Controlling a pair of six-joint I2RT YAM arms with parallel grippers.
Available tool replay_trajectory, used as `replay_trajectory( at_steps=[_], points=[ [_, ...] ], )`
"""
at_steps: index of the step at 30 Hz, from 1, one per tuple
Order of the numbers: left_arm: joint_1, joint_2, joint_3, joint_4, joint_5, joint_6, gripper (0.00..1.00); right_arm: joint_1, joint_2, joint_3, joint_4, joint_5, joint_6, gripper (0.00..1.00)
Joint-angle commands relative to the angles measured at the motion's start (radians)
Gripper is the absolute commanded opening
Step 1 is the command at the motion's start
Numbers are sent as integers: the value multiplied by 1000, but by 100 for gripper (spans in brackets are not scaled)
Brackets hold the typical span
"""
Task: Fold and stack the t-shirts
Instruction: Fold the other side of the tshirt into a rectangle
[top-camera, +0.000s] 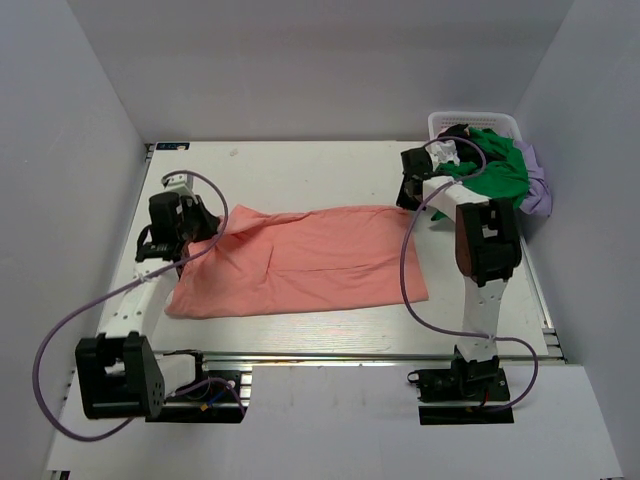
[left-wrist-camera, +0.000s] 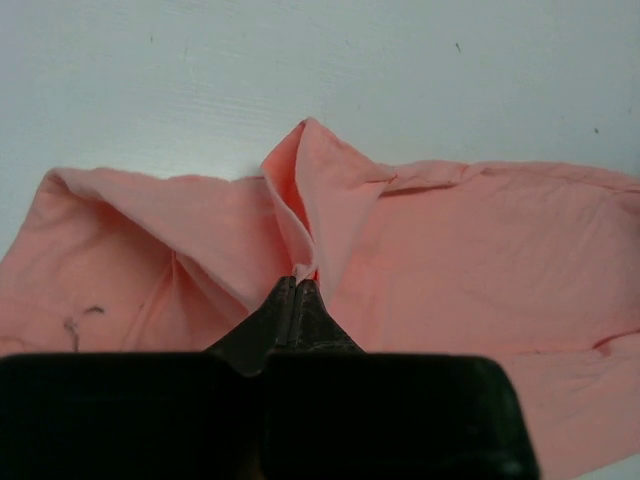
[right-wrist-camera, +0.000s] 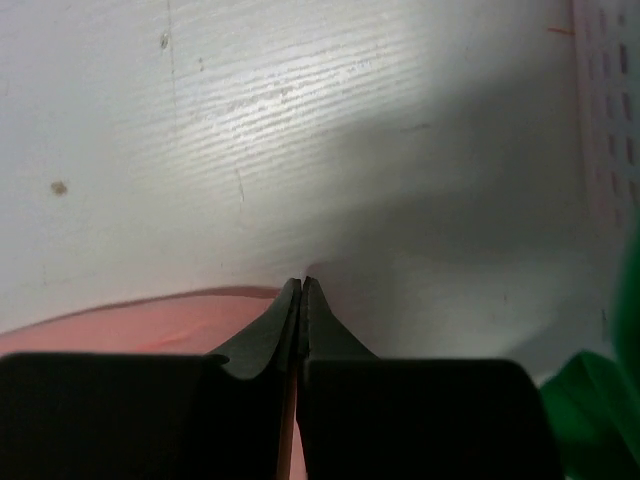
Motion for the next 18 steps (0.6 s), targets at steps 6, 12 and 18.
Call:
replay_trajectory(
  at_steps=[6,12,18],
  points=[
    [-3,-213,-98,-105,-52,-71,0,5,-250,-161,63,49,-34,0],
    [-3,-306,-137,-260,-170,-166,0,1,-356,-257,37,61,-22,0],
    [-3,-401,-128,-484,-340,-295,0,-2,-428,-316,-20,67,20,0]
  ],
)
